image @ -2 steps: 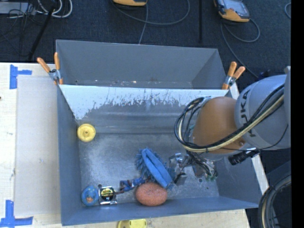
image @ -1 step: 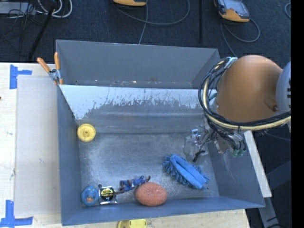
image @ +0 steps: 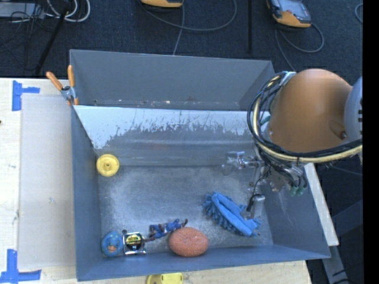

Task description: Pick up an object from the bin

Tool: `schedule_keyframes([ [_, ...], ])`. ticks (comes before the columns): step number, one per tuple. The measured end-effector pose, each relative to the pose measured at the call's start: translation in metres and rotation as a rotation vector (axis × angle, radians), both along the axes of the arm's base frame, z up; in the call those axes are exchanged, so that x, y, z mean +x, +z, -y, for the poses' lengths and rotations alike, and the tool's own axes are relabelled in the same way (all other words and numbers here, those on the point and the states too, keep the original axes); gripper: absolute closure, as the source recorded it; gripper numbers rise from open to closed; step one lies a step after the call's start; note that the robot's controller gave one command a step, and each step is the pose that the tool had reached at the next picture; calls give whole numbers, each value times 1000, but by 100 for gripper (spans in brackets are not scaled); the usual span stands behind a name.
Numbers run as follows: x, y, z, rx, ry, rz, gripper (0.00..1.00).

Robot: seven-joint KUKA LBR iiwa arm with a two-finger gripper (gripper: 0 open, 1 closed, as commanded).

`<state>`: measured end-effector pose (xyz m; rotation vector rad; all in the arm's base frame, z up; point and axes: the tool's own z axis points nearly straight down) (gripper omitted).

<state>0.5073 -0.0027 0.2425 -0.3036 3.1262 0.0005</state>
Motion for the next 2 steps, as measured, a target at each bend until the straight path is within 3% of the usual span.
schedule_keyframes([
  [1,0,0,0,0,0,0,0],
  [2,-9,-32,-8,0,17,1,0],
])
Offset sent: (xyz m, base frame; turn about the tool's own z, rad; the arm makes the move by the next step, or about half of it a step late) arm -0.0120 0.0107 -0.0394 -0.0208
